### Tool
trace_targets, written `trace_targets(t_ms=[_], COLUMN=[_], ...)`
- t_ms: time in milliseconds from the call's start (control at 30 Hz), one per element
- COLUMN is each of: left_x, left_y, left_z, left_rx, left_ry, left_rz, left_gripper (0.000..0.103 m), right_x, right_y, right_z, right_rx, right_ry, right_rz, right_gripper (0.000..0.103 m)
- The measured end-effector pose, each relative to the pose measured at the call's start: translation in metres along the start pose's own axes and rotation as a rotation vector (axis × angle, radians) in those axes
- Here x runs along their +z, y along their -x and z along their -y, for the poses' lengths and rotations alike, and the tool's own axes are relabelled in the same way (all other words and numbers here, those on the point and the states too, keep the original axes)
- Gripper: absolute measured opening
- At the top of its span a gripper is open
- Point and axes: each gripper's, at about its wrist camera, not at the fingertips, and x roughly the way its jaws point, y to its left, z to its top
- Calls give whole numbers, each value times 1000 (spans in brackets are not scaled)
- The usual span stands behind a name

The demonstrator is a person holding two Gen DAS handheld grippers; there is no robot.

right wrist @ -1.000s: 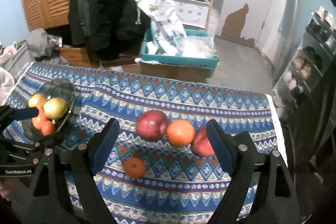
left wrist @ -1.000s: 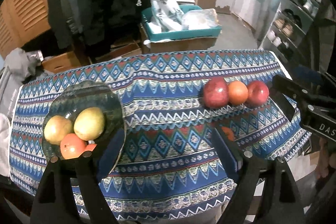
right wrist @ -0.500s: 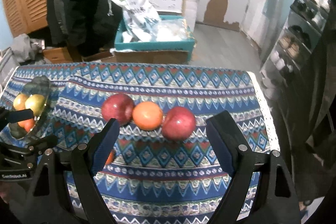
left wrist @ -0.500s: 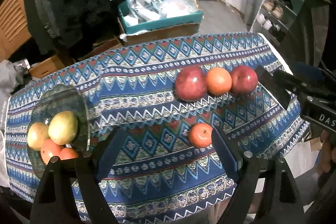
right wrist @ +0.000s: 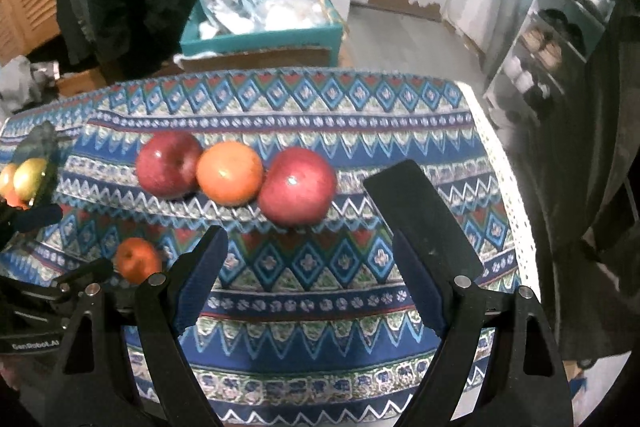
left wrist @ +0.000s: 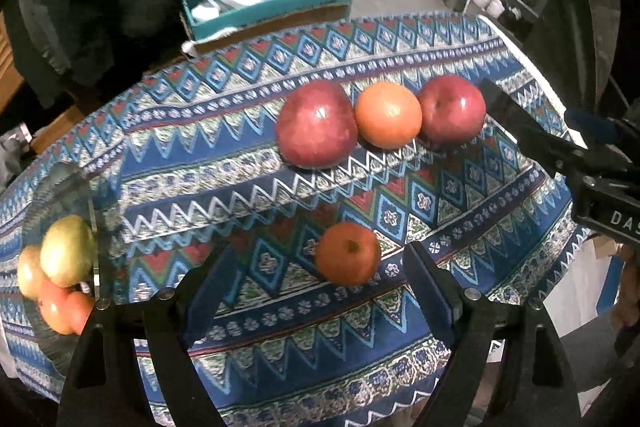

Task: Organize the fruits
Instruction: 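Grasp a small orange with the left tool while the right tool grasps a red apple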

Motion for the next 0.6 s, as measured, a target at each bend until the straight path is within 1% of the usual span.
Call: trace_targets(t_ms=[200, 400, 500, 600], left_x=[-1, -3, -3, -5], left_y=[-26, -43, -49, -55], left_z=[4, 3, 5, 8], left_rx=[-8, -16, -25, -43], left_ry=[5, 6, 2, -9], left_rz=[-59, -90, -100, -112], left_gripper=[86, 85, 77, 64], right_x=[-11, -15, -14, -10], right_y=[-20, -33, -36, -38], right_z=[4, 6, 8, 10], right_rx=[-4, 7, 14, 31], right_ry=[-3, -16, -25, -36], right_rz=[-60, -98, -104, -102], right_gripper=[84, 84, 84, 84])
